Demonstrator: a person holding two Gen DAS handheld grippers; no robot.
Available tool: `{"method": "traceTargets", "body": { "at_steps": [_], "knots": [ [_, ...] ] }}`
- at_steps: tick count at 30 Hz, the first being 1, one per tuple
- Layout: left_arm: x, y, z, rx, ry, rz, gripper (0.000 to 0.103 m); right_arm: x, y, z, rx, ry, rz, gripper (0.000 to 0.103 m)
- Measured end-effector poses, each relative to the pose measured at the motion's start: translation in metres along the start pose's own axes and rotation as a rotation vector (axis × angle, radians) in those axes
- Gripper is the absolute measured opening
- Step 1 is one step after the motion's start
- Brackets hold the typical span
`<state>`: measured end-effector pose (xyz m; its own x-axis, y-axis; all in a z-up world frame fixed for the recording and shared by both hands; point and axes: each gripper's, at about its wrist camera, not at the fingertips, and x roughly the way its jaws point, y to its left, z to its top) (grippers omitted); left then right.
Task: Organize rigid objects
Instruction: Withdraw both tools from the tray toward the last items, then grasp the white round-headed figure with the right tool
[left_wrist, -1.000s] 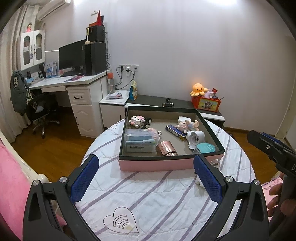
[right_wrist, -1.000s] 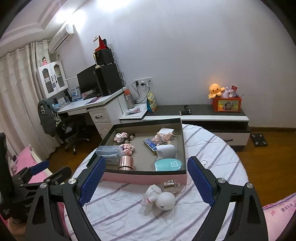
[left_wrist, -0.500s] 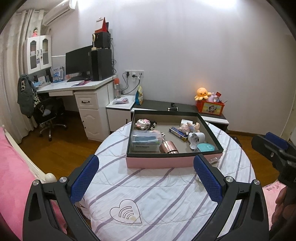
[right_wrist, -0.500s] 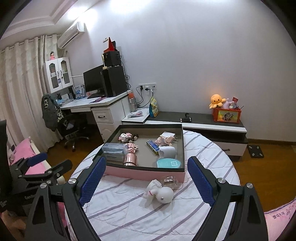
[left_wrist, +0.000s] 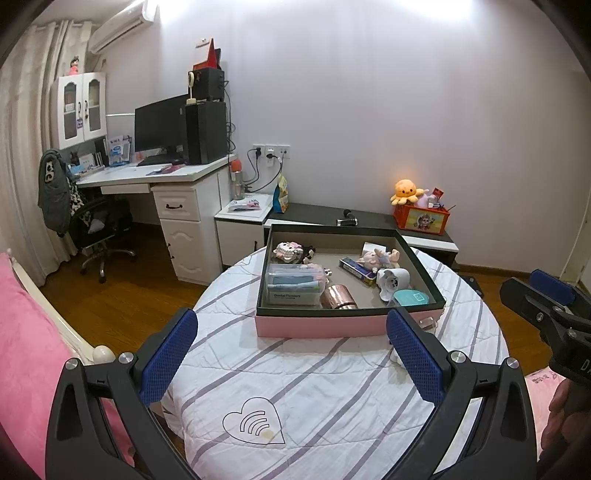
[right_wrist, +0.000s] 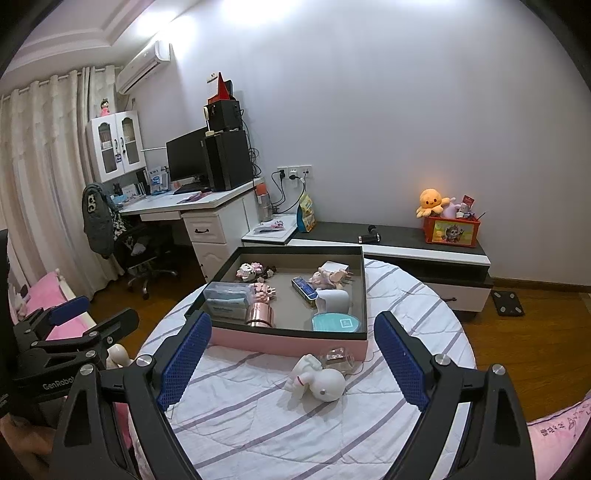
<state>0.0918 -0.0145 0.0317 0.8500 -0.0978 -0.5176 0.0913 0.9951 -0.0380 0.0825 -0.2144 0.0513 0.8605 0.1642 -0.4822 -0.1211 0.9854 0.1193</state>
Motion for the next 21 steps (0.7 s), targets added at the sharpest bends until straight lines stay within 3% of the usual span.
{"method": "traceTargets", "body": {
  "at_steps": [13, 21],
  "knots": [
    [0.000, 0.003, 0.000, -0.002, 0.006, 0.009, 0.103, 0.004, -0.003, -0.002, -0.007, 0.024, -0.006, 0.091],
    [0.027, 0.002, -0.009, -0.011, 0.063, 0.015, 0.103, 0.051, -0.022, -0.035, 0.012, 0.190, -0.026, 0.091]
  ]
}}
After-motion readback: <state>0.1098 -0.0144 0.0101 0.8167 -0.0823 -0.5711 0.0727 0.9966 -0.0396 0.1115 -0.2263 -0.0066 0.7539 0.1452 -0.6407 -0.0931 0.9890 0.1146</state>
